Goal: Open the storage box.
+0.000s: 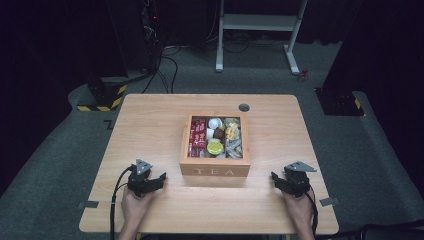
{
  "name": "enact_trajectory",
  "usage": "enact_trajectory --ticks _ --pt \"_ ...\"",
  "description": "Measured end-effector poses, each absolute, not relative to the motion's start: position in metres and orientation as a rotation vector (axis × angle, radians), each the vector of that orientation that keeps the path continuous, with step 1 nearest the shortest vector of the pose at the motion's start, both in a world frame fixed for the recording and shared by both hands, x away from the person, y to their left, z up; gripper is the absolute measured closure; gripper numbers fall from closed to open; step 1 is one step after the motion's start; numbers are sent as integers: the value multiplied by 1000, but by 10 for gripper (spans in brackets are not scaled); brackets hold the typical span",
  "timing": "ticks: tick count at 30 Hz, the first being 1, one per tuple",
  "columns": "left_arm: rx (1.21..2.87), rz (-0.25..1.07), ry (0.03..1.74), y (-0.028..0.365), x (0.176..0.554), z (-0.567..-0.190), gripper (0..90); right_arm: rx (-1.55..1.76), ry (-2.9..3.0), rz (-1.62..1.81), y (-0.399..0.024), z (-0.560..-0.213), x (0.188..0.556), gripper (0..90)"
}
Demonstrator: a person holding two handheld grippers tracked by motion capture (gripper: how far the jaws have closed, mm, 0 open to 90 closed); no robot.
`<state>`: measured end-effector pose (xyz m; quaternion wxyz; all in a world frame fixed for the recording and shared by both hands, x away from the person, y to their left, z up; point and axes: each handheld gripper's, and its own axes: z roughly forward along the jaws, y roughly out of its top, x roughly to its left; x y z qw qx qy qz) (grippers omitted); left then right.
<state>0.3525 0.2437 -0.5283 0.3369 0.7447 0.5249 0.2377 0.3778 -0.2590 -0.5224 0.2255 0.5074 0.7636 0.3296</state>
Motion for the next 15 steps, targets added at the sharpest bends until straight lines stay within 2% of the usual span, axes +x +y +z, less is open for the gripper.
enact_trajectory --ticks 7,15 --pt "1950 623 1368 241 353 -528 253 1395 2107 908 -259 -523 378 409" --pt "1947 611 1364 242 352 -528 266 1400 2105 909 -259 -522 378 405"
